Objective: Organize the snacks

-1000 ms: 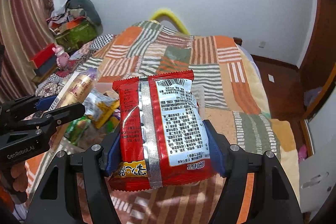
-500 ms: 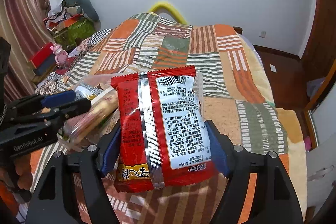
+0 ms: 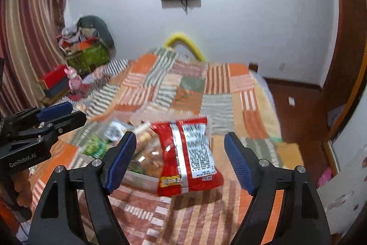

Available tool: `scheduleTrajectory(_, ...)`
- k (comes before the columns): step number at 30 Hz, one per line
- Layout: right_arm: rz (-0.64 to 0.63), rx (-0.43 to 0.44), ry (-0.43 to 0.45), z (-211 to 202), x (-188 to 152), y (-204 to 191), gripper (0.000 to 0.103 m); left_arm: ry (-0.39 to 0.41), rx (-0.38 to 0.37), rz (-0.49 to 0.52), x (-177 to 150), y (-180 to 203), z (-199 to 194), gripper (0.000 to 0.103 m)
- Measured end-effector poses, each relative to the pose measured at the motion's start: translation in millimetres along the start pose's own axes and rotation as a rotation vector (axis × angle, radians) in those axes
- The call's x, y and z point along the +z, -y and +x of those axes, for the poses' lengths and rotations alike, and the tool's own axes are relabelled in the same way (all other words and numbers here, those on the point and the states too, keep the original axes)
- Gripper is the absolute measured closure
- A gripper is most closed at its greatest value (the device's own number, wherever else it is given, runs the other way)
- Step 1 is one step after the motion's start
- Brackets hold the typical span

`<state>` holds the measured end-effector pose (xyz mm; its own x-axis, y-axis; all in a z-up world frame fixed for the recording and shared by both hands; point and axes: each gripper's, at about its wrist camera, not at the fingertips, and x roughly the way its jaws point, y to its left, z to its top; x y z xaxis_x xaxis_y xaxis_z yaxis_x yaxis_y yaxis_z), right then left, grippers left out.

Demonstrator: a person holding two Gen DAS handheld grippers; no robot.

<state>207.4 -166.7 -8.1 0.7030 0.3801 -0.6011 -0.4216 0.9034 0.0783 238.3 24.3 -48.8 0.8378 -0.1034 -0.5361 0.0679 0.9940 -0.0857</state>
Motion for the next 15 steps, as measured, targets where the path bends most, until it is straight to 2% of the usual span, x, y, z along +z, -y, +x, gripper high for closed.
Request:
scheduleTrajectory(9,-0.026,0.031,0.209,-97.5,12.5,-27.7,0.026,0.21,0.008,0.015,9.6,19.6,-108.5,0.053)
scheduleTrajectory(15,-0.032,0.05,0.307,-141.4,5.3,-44.0,0.02,0.269,0.03,0.013,0.7,26.2,-153.1,0.041)
